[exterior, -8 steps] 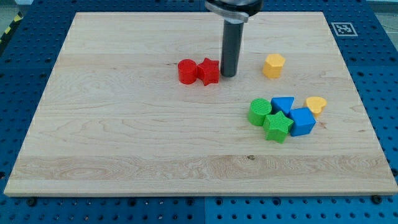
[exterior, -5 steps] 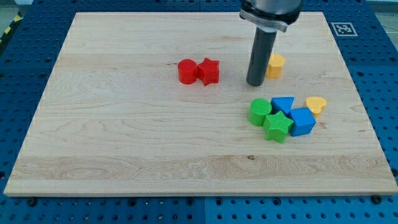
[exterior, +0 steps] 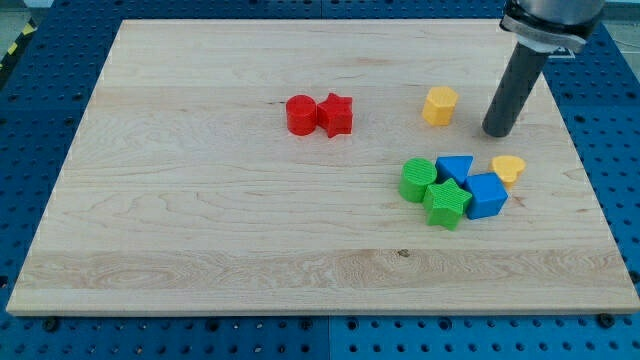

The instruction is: Place the hexagon above left to the red circle

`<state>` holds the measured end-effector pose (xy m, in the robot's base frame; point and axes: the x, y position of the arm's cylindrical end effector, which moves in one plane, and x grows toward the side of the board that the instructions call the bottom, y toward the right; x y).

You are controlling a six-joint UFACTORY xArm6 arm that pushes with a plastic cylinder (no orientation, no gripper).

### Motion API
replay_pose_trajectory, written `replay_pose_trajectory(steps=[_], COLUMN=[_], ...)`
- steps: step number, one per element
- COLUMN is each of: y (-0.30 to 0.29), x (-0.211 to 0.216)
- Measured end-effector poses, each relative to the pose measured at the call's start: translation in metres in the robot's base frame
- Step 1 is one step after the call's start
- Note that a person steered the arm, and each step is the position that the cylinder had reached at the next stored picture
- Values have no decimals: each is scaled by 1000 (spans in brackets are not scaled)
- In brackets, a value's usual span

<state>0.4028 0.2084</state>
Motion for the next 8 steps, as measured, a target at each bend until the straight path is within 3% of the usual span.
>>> replay_pose_trajectory(steps=[2, 4, 8], y=[-31, -18, -85], x=[-12, -24, -30])
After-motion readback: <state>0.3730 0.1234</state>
